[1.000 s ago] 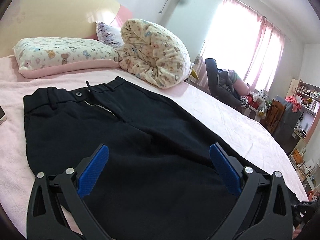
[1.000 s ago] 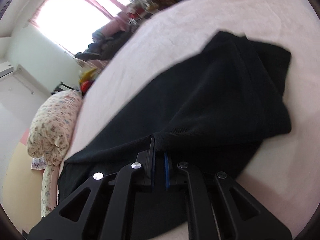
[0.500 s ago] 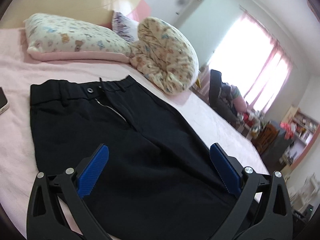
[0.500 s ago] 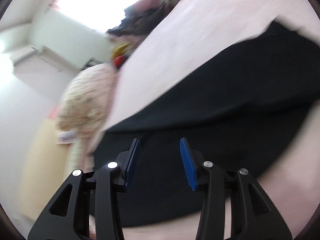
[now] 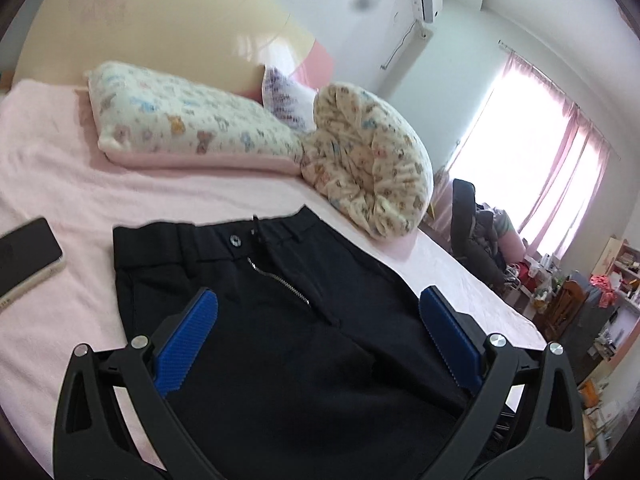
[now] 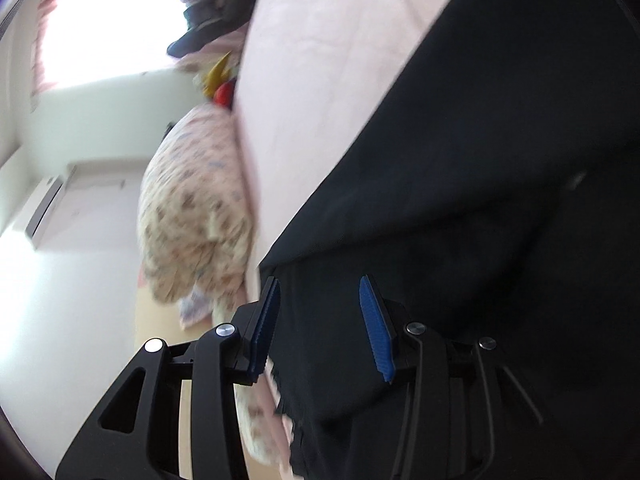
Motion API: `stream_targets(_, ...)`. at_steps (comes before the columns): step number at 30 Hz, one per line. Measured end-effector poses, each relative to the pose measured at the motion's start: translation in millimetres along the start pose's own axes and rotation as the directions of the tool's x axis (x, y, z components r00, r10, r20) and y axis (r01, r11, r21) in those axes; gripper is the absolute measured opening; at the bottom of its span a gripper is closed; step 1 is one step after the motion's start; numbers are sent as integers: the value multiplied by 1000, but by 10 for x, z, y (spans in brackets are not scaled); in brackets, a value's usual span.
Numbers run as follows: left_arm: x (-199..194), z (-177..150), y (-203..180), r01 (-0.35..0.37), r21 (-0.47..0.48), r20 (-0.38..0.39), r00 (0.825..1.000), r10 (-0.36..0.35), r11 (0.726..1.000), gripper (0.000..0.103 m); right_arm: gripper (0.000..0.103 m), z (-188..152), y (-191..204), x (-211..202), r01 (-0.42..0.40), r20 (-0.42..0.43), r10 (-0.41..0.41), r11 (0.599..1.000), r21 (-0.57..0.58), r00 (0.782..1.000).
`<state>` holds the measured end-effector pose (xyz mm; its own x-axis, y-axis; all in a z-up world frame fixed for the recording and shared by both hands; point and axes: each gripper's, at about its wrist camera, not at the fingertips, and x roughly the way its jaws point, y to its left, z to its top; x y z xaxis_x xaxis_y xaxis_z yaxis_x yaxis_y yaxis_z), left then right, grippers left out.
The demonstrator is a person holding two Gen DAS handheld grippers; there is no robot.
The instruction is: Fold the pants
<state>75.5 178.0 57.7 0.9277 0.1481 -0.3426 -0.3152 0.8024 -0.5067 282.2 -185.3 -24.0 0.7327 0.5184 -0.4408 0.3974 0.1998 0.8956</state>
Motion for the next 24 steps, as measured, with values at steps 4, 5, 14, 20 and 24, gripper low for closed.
stream_targets(4,51,-13,81,-30,-5,-18,999,30,1000,101,44,104,-125,118,40,65,-44,997,67,997)
stream_targets(5,59,-7,96,-35,-9,-21,999,35,999,101,43,123,-138,144,44,83,-51,996,81,995)
stream_targets(14,153,27,254,-93,-72,-113,990,84,993,101,4,218,-238,53,70,160,-77,996,47,984)
stream_targets(20,193,39,279,-78,-80,-140,988,67,994,101,2,51,-48,-199,17,123,0,991,-134,992)
stream_targets(24,213,26,266,-45,-86,-159,987,31,995,101,2,-149,29,-494,-43,102,72,963,-264,992)
